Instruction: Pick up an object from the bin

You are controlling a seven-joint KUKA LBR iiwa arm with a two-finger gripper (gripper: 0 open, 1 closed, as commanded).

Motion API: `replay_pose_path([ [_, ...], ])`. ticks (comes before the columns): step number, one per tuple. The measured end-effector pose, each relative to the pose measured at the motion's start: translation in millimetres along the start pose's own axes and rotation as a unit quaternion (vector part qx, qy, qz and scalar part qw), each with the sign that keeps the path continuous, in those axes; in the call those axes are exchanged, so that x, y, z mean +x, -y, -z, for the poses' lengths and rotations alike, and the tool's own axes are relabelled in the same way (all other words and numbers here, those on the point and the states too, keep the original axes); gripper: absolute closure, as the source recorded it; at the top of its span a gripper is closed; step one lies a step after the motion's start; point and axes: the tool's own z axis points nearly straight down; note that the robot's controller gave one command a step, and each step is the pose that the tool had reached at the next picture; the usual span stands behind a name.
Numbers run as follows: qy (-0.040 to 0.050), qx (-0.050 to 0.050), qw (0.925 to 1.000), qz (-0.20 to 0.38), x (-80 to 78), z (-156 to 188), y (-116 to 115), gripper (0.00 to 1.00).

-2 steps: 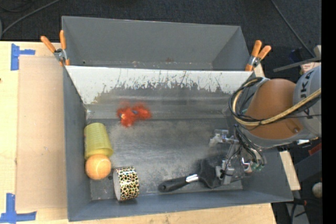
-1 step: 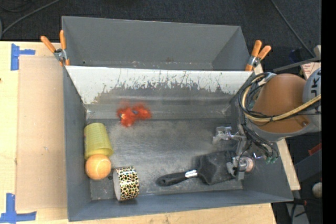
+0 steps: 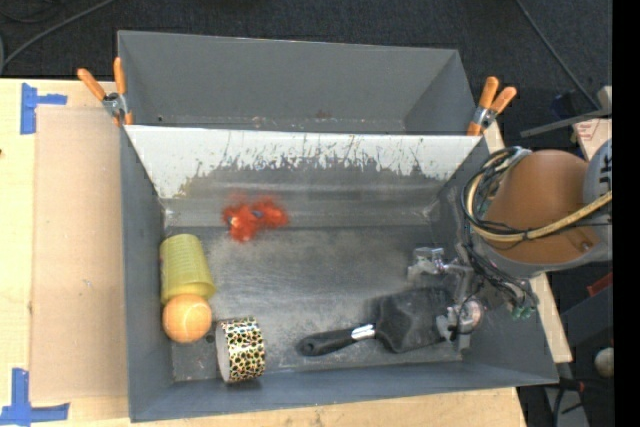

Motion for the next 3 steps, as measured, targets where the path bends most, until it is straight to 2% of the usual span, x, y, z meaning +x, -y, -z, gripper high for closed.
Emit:
replay_pose_path([
  [1,-0.0014,0.001,0.9895,-0.144,-10.9,-1,-16,0.0],
  [2,-0.0016,0.0,0.9998,0.02,-28.6,-5,-55,0.0],
  [3,-0.0029,0.001,0.9993,-0.037,-21.2,0,-79,0.0],
])
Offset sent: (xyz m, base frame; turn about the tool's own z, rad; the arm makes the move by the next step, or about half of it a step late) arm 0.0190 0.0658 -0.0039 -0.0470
